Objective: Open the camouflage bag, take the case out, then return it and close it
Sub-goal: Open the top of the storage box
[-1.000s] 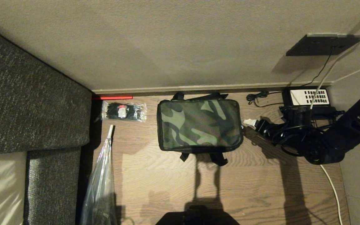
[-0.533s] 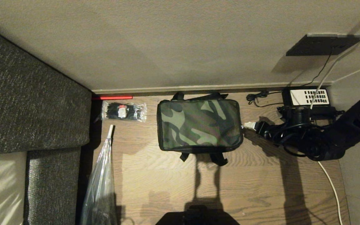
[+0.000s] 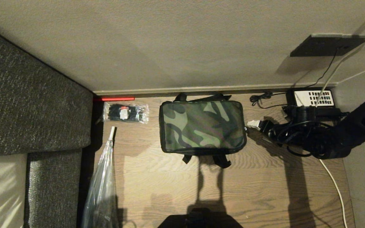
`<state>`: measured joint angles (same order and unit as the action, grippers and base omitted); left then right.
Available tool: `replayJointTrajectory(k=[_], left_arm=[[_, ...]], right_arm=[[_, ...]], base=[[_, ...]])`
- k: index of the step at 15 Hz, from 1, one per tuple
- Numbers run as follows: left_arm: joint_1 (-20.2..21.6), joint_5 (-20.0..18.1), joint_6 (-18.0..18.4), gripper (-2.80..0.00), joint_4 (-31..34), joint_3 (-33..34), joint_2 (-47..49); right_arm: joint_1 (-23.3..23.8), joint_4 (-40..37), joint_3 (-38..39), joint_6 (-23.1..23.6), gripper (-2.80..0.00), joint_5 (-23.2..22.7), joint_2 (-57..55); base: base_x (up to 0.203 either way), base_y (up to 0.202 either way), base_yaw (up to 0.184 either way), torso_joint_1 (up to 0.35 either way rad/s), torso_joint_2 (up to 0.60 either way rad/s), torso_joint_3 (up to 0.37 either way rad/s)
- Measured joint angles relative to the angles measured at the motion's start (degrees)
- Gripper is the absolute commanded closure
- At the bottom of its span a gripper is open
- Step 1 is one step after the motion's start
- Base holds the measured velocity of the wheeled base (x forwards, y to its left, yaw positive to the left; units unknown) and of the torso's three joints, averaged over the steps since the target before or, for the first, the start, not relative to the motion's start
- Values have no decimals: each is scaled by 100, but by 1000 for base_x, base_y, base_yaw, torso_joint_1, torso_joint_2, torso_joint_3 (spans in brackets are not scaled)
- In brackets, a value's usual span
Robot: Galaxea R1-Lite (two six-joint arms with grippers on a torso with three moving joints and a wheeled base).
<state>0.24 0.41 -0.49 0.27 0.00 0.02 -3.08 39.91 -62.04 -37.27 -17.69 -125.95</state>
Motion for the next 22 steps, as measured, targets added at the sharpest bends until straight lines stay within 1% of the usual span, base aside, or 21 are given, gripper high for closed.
replayJointTrajectory(k=[1, 4, 7, 14, 15, 16, 18, 19, 20, 22], left_arm=[[0, -1, -2, 0, 0, 0, 0], [0, 2, -2, 0, 0, 0, 0], [0, 0, -2, 0, 0, 0, 0], [0, 0, 0, 0, 0, 0, 0], [0, 0, -2, 0, 2, 0, 0], [0, 0, -2, 0, 0, 0, 0], [0, -1, -2, 0, 0, 0, 0], [0, -1, -2, 0, 0, 0, 0], [0, 0, -2, 0, 0, 0, 0], [0, 0, -2, 0, 0, 0, 0]], right_arm=[[34, -181, -149, -256, -280, -171, 56], [63, -244, -266, -335, -280, -210, 123], [43, -841, -588, -894, -280, -287, 147], [27, -874, -687, -956, -280, -292, 162], [-13, -982, -716, -1069, -280, -276, 162], [-144, -1220, -765, -1436, -280, -256, 162], [-443, -1767, -867, -2404, -280, -237, 167], [-529, -1993, -899, -2801, -280, -231, 176], [-571, -2029, -918, -2937, -280, -229, 183], [-658, -2021, -862, -2923, -280, -232, 229]], base=[[0, 0, 0, 0, 0, 0], [0, 0, 0, 0, 0, 0], [0, 0, 0, 0, 0, 0], [0, 0, 0, 0, 0, 0], [0, 0, 0, 0, 0, 0], [0, 0, 0, 0, 0, 0], [0, 0, 0, 0, 0, 0], [0, 0, 0, 0, 0, 0], [0, 0, 0, 0, 0, 0], [0, 0, 0, 0, 0, 0]])
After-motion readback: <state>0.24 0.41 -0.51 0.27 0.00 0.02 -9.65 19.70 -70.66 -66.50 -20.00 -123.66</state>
